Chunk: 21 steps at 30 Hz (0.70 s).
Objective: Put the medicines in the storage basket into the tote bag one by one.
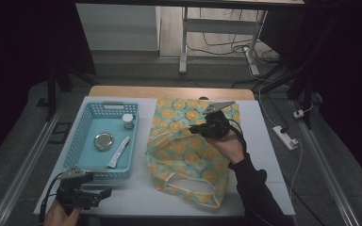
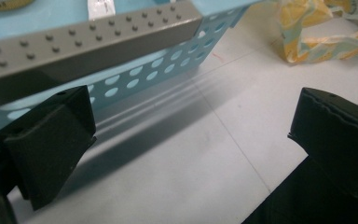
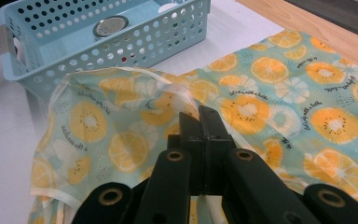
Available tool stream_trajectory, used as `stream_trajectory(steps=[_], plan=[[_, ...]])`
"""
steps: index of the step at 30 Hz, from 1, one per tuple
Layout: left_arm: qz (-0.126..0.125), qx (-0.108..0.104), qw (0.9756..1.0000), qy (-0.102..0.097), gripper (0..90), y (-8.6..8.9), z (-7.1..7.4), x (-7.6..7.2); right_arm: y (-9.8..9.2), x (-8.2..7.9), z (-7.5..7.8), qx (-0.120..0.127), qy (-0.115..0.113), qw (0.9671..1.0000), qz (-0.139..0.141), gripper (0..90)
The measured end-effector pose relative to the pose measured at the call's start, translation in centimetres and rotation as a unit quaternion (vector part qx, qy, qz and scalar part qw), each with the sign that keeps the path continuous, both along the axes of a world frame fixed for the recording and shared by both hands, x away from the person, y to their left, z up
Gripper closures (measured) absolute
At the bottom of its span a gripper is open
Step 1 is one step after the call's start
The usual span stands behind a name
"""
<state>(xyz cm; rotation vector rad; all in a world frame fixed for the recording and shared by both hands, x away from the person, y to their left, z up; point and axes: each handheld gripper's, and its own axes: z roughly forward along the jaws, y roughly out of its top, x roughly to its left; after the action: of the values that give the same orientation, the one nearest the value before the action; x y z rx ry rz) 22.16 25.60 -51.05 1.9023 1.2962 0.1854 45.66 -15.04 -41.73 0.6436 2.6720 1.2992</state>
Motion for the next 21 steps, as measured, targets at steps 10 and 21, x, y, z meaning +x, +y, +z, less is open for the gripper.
stream_trajectory(steps=[10, 21], plan=[[-0.007, -0.005, 0.9999, 0.012, 0.6, -0.2, 0.8, -0.1, 0.0, -0.1, 0.1, -0.001, -0.001, 1.0000, 0.002, 90.0], [-0.008, -0.007, 0.9999, 0.000, 0.7, -0.1, 2.2, -0.5, -0.1, -0.1, 0.1, -0.001, -0.001, 1.0000, 0.001, 90.0]])
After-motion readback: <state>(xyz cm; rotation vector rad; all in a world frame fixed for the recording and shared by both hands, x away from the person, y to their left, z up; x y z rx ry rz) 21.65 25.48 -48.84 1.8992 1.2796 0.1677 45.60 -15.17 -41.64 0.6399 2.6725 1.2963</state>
